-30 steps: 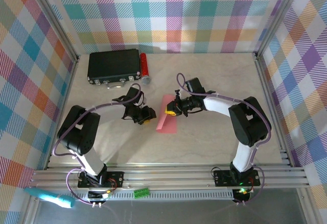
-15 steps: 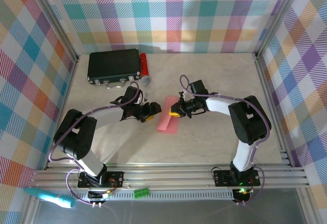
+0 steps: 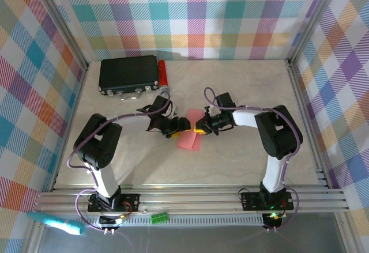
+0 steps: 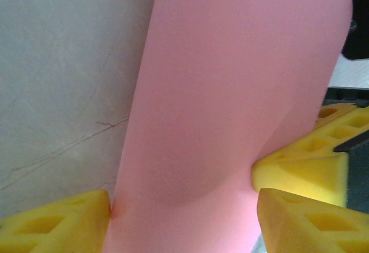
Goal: Fold a paper plane with a square sheet of paper (pick it up from the middle)
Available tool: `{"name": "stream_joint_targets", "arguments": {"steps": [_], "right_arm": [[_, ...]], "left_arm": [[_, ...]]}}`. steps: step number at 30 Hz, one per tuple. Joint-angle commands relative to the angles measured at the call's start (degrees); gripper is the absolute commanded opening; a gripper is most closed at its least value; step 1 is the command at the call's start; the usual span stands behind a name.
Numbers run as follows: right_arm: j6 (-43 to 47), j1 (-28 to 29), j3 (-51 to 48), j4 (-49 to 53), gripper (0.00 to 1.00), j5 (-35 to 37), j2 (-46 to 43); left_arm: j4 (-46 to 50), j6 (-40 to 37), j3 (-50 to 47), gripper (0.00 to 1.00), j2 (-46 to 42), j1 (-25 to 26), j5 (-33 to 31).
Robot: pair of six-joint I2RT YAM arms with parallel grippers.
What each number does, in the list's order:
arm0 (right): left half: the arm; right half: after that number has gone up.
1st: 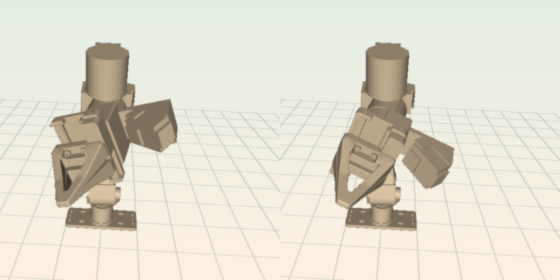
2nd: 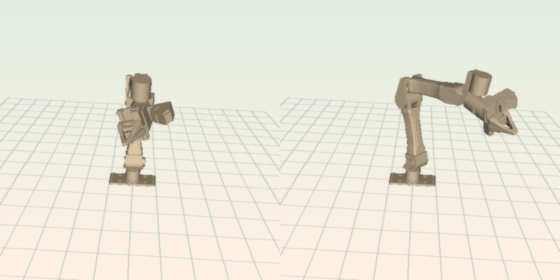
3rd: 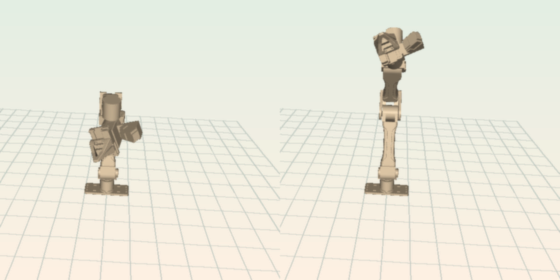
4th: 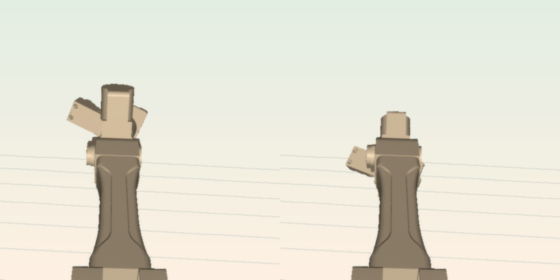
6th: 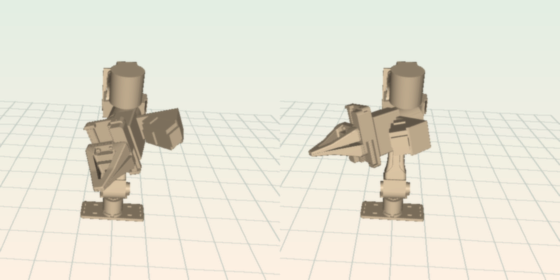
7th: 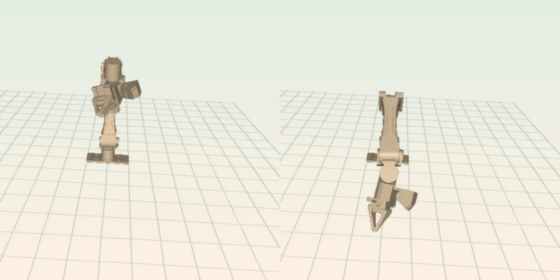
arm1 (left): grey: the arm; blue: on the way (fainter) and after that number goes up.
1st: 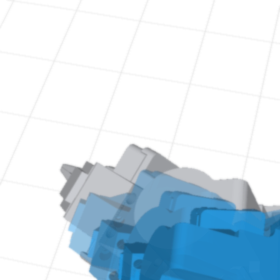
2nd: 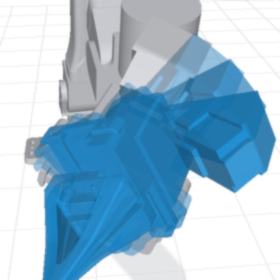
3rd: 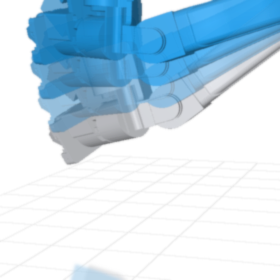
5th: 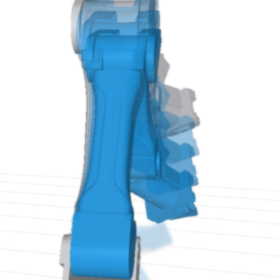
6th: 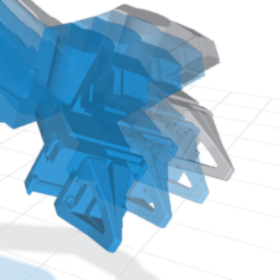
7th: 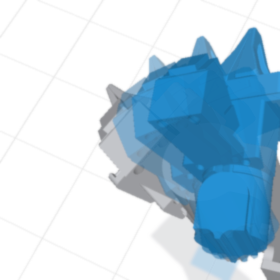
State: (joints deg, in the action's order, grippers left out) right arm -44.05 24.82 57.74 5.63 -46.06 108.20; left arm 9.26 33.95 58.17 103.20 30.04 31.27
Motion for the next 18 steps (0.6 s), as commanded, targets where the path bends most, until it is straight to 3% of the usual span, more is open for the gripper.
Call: {"name": "stream_joint_targets", "arguments": {"steps": [1, 9, 18], "right_arm": [[1.77, -0.48, -0.18, 1.04, 0.02, -0.08, 0.86], [2.47, -0.82, 0.22, 2.15, 0.02, 0.86, 1.31], [4.58, -0.91, 1.39, 6.02, 0.07, 4.16, 1.42]], "left_arm": [[5.96, -3.21, 2.41, 0.65, 1.74, 0.54, -2.48], [9.15, -3.94, 4.30, 0.60, 4.35, 1.15, -3.59], [15.71, -3.69, 6.72, 0.58, 7.92, 2.68, -9.71]]}}
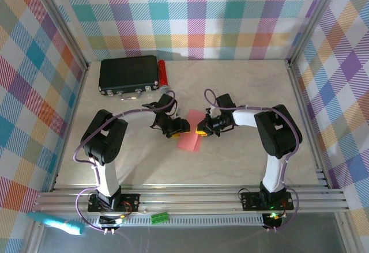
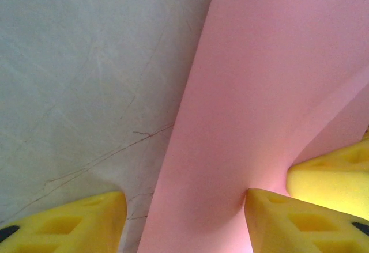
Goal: Fold a paper plane with a square sheet of paper (pick it up from the middle)
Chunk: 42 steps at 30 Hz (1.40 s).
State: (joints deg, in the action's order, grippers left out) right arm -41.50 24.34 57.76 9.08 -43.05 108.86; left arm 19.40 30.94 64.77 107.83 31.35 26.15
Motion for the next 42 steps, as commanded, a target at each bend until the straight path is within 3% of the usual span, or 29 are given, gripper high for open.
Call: {"name": "stream_joint_targets", "arguments": {"steps": [1, 6, 12, 20, 28, 42], "right_arm": [[2.18, -0.43, 1.56, 2.91, 0.08, 1.53, 0.61], [2.68, -0.50, 1.41, 4.97, 0.21, 4.74, -1.99], [1.81, -1.74, -1.47, 7.77, 0.36, 14.26, -9.74], [0.58, -2.74, -5.14, 8.60, 0.39, 21.93, -16.10], [-0.20, -2.72, -6.77, 6.47, 0.39, 19.87, -14.47], [-0.30, -2.69, -8.52, 4.89, 0.39, 20.01, -14.55]], "left_arm": [[6.64, -0.62, 0.41, 0.58, 3.78, 1.74, -5.91], [9.11, 0.39, 1.18, 0.56, 5.89, 3.33, -9.95], [11.96, 2.04, 2.96, 0.56, 8.78, 5.61, -13.59], [12.64, 7.00, 3.65, 0.56, 10.90, 6.79, -16.55], [11.67, 11.60, 3.44, 0.49, 11.60, 6.79, -17.27], [11.97, 15.90, 3.68, 0.52, 14.86, 7.48, -18.33]]}}
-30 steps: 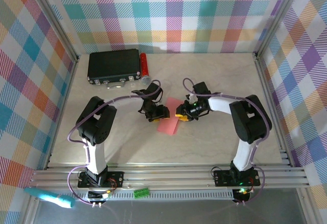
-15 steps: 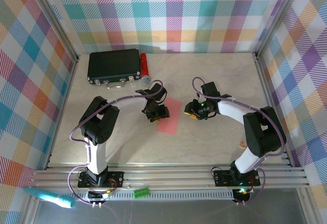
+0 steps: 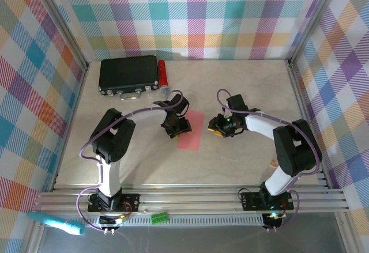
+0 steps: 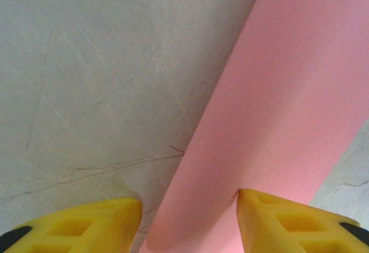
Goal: Fold a paper plane with a square sheet of paper (pick it up from the middle)
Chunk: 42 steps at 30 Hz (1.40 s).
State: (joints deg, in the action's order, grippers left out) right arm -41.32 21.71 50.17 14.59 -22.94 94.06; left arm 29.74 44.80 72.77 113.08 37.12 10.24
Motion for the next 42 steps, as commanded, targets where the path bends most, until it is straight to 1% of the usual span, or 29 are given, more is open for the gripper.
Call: {"name": "stream_joint_targets", "arguments": {"steps": [1, 14, 27, 35, 42], "right_arm": [[-0.36, -0.16, -1.04, -0.58, 0.38, -0.01, 0.13], [0.54, -0.03, -1.57, -0.11, 0.38, 0.66, -0.81], [0.27, -0.10, -1.53, -0.70, 0.38, 0.53, -0.70], [0.45, -0.09, -1.13, -1.37, 0.38, -1.00, 0.83], [0.51, 0.39, -0.95, -3.66, 0.31, -4.14, 2.17]], "left_arm": [[1.72, 1.97, -4.16, 0.52, 9.97, 1.81, -2.42], [2.96, -2.69, -2.39, 0.53, 12.55, 2.95, -1.29], [3.40, -4.19, 0.38, 0.52, 14.09, 2.94, -0.66], [3.74, -5.42, 1.04, 0.53, 14.43, 3.08, -0.48], [4.29, -4.67, 1.72, 0.53, 15.41, 3.11, -0.75]]}}
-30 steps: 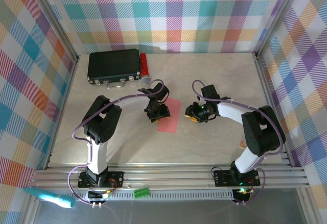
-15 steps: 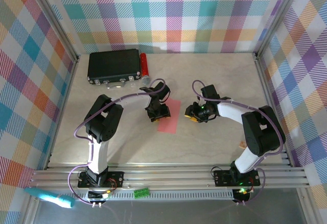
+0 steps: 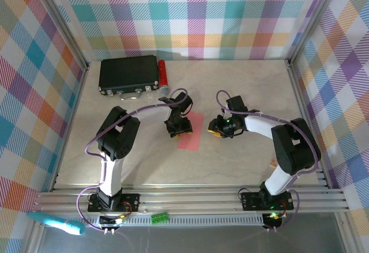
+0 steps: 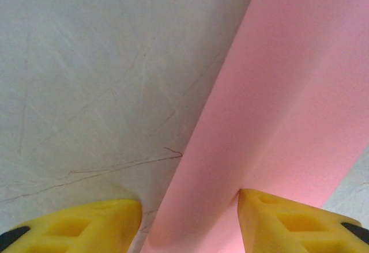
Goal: Fold a paper plane with a square sheet of paper (pick it up from the middle)
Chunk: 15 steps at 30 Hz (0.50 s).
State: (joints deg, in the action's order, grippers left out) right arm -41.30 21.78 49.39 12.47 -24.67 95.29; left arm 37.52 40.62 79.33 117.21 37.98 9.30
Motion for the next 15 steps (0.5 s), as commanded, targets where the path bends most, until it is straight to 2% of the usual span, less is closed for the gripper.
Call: {"name": "stream_joint_targets", "arguments": {"steps": [1, 15], "right_arm": [[0.51, 0.52, 0.07, -1.73, 0.29, -2.85, 1.35], [-0.56, 4.39, 4.69, -5.62, 0.17, -7.05, 7.63]], "left_arm": [[-3.46, -0.45, -4.78, 0.52, 11.39, 2.26, 0.28], [-2.69, 1.27, -5.05, 0.52, 12.43, 2.24, -0.25]]}}
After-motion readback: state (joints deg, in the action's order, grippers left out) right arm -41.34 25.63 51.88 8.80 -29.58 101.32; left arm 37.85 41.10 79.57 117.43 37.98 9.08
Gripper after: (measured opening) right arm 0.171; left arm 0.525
